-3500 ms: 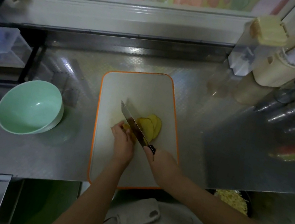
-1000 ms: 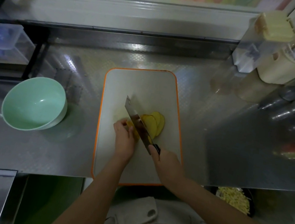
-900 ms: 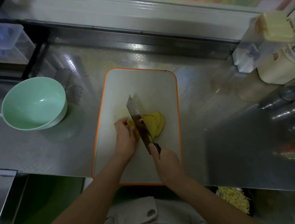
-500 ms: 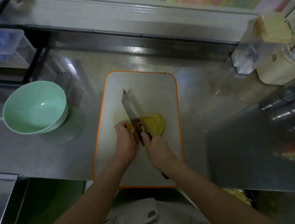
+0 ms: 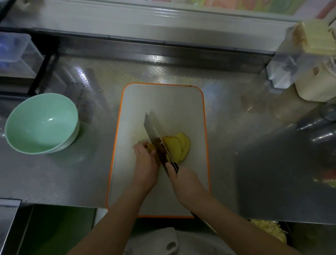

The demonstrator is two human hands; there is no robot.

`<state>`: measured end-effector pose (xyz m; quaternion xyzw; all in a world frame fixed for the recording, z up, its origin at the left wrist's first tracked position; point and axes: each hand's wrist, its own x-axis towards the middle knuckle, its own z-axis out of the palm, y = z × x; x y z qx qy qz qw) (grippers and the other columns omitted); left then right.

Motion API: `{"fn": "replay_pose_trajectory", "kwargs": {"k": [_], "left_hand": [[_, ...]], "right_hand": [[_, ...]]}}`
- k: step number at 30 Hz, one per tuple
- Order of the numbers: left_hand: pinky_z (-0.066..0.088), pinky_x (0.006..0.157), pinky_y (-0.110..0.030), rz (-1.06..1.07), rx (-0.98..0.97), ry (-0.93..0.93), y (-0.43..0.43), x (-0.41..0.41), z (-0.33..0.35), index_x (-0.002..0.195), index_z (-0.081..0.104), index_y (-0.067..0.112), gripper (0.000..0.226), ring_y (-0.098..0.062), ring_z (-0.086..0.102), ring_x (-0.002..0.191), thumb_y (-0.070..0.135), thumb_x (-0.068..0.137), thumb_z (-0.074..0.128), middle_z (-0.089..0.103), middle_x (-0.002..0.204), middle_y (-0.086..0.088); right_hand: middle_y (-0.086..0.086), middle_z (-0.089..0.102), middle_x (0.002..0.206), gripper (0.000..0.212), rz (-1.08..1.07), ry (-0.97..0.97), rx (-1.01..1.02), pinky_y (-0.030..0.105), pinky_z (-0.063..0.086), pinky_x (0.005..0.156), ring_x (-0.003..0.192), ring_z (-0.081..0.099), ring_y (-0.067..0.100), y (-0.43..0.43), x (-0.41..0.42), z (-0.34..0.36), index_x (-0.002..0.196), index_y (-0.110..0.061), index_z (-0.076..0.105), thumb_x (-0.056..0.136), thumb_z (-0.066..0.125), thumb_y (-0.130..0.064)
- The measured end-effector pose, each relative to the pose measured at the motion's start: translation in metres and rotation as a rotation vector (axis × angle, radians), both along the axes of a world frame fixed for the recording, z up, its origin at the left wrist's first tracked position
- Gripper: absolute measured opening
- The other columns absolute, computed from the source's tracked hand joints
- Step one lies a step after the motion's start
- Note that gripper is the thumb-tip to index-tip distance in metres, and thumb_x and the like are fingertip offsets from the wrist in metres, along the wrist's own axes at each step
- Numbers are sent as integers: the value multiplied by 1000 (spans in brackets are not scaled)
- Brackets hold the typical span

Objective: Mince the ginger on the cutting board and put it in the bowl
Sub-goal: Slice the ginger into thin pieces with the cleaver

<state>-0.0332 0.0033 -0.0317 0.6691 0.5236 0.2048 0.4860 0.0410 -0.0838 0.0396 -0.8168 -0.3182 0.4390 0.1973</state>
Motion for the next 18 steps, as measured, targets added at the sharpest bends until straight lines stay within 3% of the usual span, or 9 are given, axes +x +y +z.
{"fn": "replay_pose_trajectory", "kwargs": {"k": [6, 12, 15, 18], "left_hand": [[38, 85, -23, -5, -17, -4, 2, 1, -1, 127, 31, -5, 31, -22, 42, 105, 1, 96, 35, 33, 124, -18], [45, 93, -36, 6, -41, -19, 2, 1, -3, 126, 31, -2, 31, -24, 46, 108, 1, 95, 34, 37, 126, -18], [44, 95, -40, 10, -50, -32, 1, 2, -1, 127, 30, -3, 32, -26, 46, 109, 0, 95, 34, 37, 125, -20], [42, 91, -31, 12, -40, -13, -2, 3, 2, 128, 31, -5, 33, -24, 44, 107, 0, 95, 34, 35, 125, -18]], "right_hand": [[11, 51, 80, 45, 57, 45, 4, 31, 40, 70, 75, 49, 23, 13, 4, 2, 83, -9, 46, 99, 27, -46], [0, 42, 58, 47, 11, 6, -39, 24, 29, 47, 51, 39, 11, -9, 2, -6, 60, -17, 39, 100, 32, -41], [0, 42, 58, 47, 25, 11, -40, 25, 29, 47, 50, 39, 10, -8, 4, -3, 60, -16, 39, 100, 32, -40], [3, 48, 63, 46, 31, 23, -14, 28, 34, 55, 56, 46, 17, 0, 2, -2, 64, -14, 42, 100, 32, -42]]}}
